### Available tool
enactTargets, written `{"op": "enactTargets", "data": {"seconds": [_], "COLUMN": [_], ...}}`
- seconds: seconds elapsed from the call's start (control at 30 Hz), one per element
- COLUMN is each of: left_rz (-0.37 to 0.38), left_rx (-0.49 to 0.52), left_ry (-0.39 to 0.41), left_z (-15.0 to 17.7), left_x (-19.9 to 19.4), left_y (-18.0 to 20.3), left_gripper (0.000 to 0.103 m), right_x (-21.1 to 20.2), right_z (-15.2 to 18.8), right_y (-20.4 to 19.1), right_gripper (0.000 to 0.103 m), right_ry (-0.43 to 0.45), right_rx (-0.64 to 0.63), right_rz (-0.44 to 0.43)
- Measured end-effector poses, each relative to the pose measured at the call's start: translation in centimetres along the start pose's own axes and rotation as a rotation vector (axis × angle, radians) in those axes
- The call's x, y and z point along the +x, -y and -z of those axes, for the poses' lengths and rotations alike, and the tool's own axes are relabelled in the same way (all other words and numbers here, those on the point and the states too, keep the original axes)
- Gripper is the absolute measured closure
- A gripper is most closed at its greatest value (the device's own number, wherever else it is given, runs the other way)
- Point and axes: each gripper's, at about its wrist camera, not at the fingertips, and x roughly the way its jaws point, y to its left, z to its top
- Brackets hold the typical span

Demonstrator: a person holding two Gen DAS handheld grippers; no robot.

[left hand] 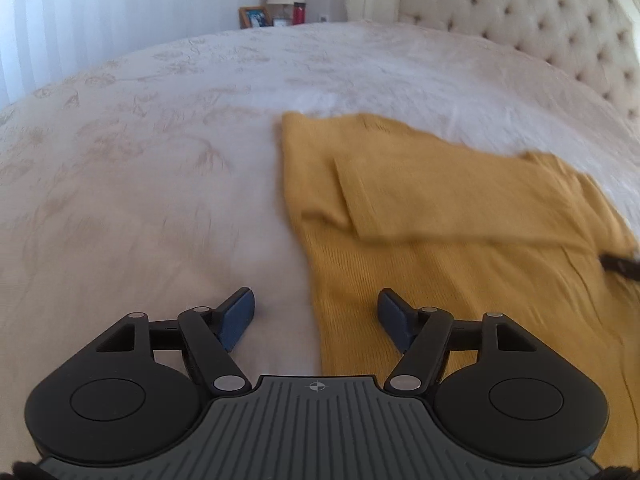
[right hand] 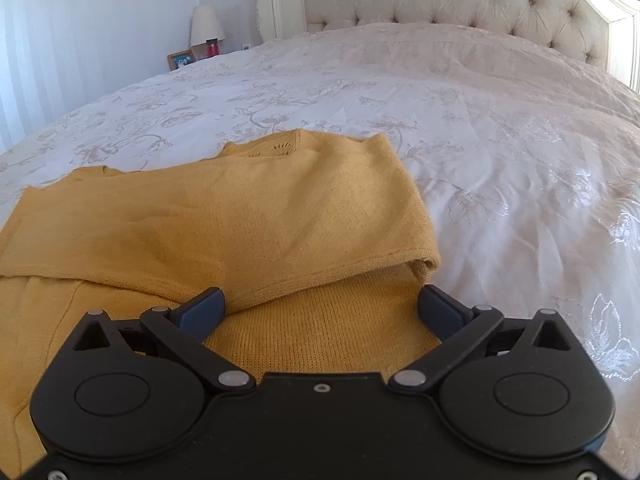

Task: Fold small clothes
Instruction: 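Move both open tools along the folded sweater toward its hem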

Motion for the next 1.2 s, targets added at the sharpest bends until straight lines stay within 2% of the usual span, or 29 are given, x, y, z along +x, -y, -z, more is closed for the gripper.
{"op": "enactTargets", "data": {"seconds": [0.13,0.27,0.37,0.5,0.6,0.73,0.97,1.2], "left_rz": [0.022,0.038,0.050,0.088,0.102,0.125,0.150,0.156], "left_rx": [0.014,-0.031,-0.033,-0.088,-0.066,-0.051,-0.044,-0.018], "left_ry": [-0.064,-0.122,-0.168,-0.219,-0.258,-0.316,-0.354,-0.372], "left_z": [3.1,4.9,5.5,6.0,6.3,6.9,7.3,7.3], "left_x": [-3.4,-5.6,-6.6,-7.5,-7.7,-8.3,-8.4,-8.2], "left_y": [0.3,0.3,0.8,0.8,1.2,2.0,2.3,2.5], "left_gripper": [0.031,0.028,0.026,0.025,0.023,0.020,0.019,0.019], "right_x": [-1.2,-4.1,-6.9,-10.4,-12.5,-15.1,-16.5,-16.5], "right_z": [-0.2,0.8,2.2,4.4,6.0,7.4,8.7,9.9], "right_y": [-0.3,0.7,1.9,4.3,5.5,6.3,8.3,10.4], "right_gripper": [0.001,0.001,0.001,0.001,0.001,0.001,0.001,0.000], "right_ry": [-0.070,-0.132,-0.166,-0.250,-0.327,-0.380,-0.412,-0.343], "right_rx": [-0.062,-0.066,-0.083,-0.057,-0.028,-0.001,0.124,0.235], "right_rz": [-0.035,-0.131,-0.167,-0.208,-0.227,-0.262,-0.376,-0.475]}}
